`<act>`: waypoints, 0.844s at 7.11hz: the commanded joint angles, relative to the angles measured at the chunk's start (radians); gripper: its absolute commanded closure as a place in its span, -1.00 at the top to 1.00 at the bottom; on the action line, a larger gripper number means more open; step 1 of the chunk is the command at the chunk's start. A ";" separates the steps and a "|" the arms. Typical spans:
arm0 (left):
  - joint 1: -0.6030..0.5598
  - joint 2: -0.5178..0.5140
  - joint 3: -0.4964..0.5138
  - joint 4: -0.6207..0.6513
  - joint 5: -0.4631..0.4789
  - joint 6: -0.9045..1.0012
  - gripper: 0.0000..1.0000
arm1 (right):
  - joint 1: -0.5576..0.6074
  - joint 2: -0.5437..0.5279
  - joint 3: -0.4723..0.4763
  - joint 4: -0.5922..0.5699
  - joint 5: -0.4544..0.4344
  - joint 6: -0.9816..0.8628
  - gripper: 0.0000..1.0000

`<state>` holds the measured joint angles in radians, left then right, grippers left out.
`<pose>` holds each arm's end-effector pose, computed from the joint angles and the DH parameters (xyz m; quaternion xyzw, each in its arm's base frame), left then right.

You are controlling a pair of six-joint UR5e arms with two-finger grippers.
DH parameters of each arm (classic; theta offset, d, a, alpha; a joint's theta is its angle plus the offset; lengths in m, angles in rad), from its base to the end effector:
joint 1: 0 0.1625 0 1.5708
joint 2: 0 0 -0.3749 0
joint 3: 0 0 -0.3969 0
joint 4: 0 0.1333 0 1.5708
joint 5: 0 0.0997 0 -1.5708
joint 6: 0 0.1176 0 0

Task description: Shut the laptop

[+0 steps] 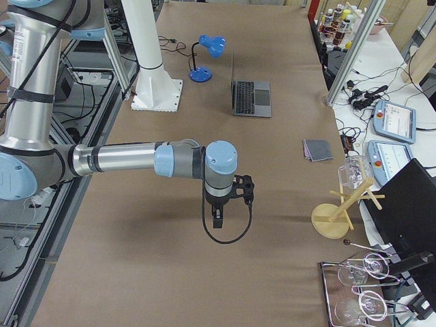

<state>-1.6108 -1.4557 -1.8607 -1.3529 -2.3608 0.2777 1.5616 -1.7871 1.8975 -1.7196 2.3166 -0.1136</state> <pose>-0.0675 -0.4415 0.5529 0.0412 0.3830 0.1012 0.9173 0.0497 -0.4108 0.5751 0.0011 -0.3647 -0.0502 0.9298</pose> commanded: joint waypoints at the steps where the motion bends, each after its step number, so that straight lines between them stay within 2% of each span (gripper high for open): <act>1: -0.001 0.000 -0.006 -0.015 0.003 0.000 0.97 | 0.000 -0.002 0.000 0.000 0.000 0.000 1.00; 4: 0.000 -0.005 -0.014 -0.023 0.005 0.000 0.97 | 0.000 -0.003 0.006 0.024 0.000 0.002 1.00; 6: 0.000 -0.020 -0.014 -0.026 0.002 -0.005 0.97 | 0.000 -0.009 0.005 0.157 0.003 0.005 1.00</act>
<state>-1.6107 -1.4661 -1.8744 -1.3765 -2.3571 0.2760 1.5616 -1.7921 1.9024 -1.6354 2.3178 -0.1115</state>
